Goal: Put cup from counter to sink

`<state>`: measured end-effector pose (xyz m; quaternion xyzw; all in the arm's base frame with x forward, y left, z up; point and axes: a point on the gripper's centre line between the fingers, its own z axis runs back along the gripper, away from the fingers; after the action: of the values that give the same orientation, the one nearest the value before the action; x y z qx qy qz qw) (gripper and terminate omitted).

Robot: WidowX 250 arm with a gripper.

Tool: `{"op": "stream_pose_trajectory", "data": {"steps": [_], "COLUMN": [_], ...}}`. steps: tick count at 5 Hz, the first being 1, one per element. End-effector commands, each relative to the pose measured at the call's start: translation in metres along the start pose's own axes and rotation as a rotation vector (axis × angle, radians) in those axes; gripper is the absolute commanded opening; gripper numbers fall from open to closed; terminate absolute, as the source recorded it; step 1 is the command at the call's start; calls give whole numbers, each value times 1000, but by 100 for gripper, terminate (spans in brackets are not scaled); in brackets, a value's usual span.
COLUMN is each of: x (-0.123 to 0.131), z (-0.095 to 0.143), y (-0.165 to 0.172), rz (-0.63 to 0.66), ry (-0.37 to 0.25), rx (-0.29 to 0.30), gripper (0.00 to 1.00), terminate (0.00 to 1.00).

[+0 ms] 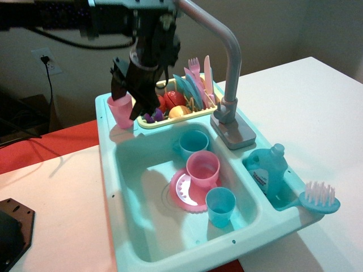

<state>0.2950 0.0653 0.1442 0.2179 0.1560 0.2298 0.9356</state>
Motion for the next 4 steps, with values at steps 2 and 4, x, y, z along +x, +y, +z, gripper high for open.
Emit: {"op": "stream_pose_trajectory", "data": {"steps": [2,4], "x": [-12,-24], "z": [8,27], "y": [4,-18], "rz": [29,-34], "ry": [-69,-138], "rx": [0,-13], "gripper": [0,0], "terminate": [0,0]}}
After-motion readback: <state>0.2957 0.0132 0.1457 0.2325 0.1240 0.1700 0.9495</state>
